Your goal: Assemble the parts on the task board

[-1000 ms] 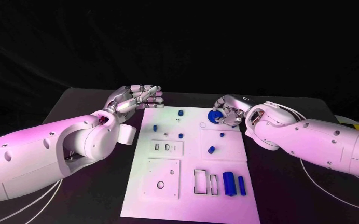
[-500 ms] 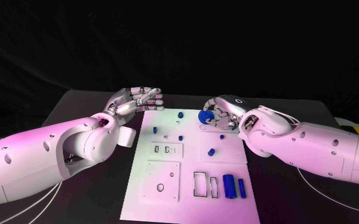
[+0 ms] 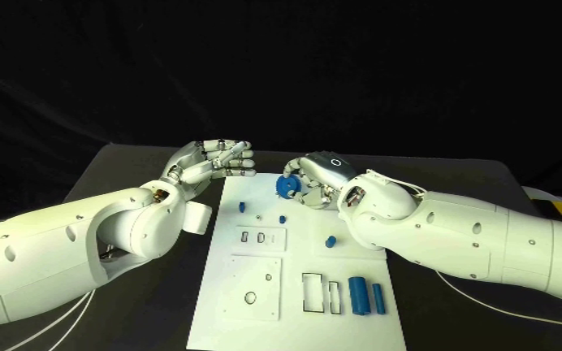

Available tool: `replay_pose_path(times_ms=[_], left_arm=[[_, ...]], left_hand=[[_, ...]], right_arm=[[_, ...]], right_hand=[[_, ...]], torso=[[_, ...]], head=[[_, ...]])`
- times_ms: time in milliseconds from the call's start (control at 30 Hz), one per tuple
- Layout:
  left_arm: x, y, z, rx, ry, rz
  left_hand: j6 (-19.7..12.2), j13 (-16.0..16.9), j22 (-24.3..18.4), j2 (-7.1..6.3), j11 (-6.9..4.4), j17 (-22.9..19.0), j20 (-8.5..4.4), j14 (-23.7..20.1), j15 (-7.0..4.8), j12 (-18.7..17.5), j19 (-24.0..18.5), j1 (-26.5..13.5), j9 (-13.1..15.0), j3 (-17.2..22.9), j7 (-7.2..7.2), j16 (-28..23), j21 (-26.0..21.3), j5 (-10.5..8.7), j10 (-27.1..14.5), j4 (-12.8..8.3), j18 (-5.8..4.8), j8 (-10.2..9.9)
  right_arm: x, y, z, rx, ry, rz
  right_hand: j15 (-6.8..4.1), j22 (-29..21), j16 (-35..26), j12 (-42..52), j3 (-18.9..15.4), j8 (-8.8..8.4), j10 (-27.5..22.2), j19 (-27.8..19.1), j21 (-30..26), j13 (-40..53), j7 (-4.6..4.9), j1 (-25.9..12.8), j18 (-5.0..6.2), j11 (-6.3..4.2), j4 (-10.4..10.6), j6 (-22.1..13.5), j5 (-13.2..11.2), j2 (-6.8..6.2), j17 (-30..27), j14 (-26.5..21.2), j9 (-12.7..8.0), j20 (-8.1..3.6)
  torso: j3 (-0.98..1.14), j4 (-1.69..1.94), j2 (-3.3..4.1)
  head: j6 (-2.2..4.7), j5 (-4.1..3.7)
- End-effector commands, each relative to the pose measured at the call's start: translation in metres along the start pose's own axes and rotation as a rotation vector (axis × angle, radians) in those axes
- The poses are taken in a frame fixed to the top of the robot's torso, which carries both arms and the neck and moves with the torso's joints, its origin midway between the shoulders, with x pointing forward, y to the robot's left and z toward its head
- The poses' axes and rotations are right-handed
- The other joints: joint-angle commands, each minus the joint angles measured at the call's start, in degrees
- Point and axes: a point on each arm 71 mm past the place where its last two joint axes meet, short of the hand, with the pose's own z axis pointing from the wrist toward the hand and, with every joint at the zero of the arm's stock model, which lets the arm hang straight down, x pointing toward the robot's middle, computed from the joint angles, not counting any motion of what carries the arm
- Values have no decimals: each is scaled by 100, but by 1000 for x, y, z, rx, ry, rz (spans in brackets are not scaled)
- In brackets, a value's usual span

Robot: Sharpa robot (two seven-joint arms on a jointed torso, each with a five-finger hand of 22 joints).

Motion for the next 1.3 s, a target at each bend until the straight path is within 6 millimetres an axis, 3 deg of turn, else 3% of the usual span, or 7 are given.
replay_pose_path(times_ms=[33,533,1133,1300], left_arm=[[4,-1,1,11,20,-17],[7,-1,2,7,27,-21],[6,-1,1,6,27,-21],[6,-1,2,5,28,-22]], left_hand=[[-26,-1,-7,55,11,5,-8,-25,25,-26,40,21,-6,42,136,-34,19,-24,32,6,71,-38],[-26,-1,-7,55,11,5,-8,-25,25,-26,40,21,-6,42,136,-34,19,-24,32,6,71,-38],[-26,-1,-7,55,11,5,-8,-25,25,-26,40,21,-6,42,136,-34,19,-24,32,6,71,-38],[-27,-1,-12,55,12,19,-8,-27,25,-42,40,33,-6,58,138,-42,19,-25,39,-2,71,-41]], right_arm=[[5,3,4,7,-8,-27],[31,15,16,0,34,-16],[35,8,18,36,41,-36],[35,10,19,32,29,-32]], right_hand=[[-40,844,22,11,34,156,31,108,5,140,-173,-30,-53,-9,-6,172,29,4,1357,564,116,-20],[-39,833,21,9,52,138,30,99,-5,142,-166,-43,-50,-4,-12,153,54,-4,1354,563,112,-21],[-32,830,21,-2,64,111,19,96,-9,133,-153,-69,-49,6,-17,123,62,-27,1353,563,106,-19],[13,825,20,-40,94,-46,-22,89,-20,98,-80,-158,-48,65,-9,-74,41,-78,1350,562,58,8]], torso=[[0,4,8],[12,-4,8],[21,-15,3],[20,-21,2]], head=[[-2,13],[-68,81],[-81,96],[-79,96]])
